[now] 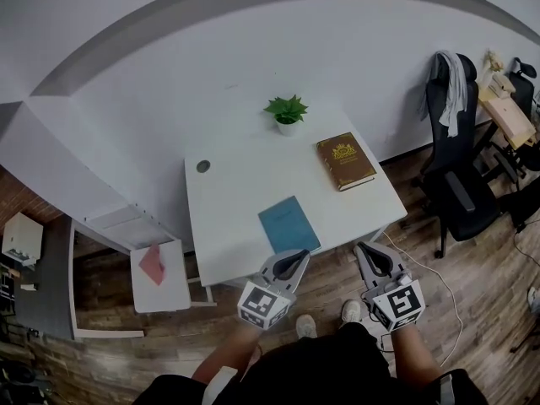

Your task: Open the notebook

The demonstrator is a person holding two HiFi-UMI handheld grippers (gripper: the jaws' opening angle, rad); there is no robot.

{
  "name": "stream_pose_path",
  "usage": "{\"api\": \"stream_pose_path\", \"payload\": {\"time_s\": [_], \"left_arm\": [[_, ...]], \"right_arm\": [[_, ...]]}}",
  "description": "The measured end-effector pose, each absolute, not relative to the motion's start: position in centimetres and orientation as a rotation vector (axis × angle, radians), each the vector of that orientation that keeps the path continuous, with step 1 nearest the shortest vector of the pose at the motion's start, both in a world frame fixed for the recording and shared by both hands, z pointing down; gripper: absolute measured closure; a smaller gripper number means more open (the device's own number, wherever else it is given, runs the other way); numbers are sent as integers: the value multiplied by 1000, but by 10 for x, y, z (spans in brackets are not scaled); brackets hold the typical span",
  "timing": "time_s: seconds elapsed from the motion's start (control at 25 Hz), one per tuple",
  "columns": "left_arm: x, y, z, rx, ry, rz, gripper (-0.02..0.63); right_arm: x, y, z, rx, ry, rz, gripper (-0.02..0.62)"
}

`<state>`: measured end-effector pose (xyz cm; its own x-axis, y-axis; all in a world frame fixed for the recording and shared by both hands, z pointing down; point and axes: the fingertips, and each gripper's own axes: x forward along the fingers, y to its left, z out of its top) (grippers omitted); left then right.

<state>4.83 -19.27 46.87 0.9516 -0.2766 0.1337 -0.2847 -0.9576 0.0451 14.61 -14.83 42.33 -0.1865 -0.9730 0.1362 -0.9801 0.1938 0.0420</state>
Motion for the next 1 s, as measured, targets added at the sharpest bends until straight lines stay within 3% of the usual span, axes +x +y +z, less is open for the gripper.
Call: {"api": "stream_pose_path", "payload": {"time_s": [0.28,0.4,0.52,0.84,1.0], "left_arm": [[51,-208,509,2990,-507,334,593],[59,-212,528,2994,-528,471,485],[68,-218,555,2995,-557,659,429],[90,-230,632,3060,-555,1205,425],[100,-235,665,2985,-520,1335,426]], "right_arm": [[148,-175,443,1797,-2383,122,594],[144,-184,455,1735,-2416,170,594],[142,-191,464,1683,-2451,214,594],[161,-195,494,1589,-2491,307,592],[165,-191,511,1540,-2506,344,594]]}}
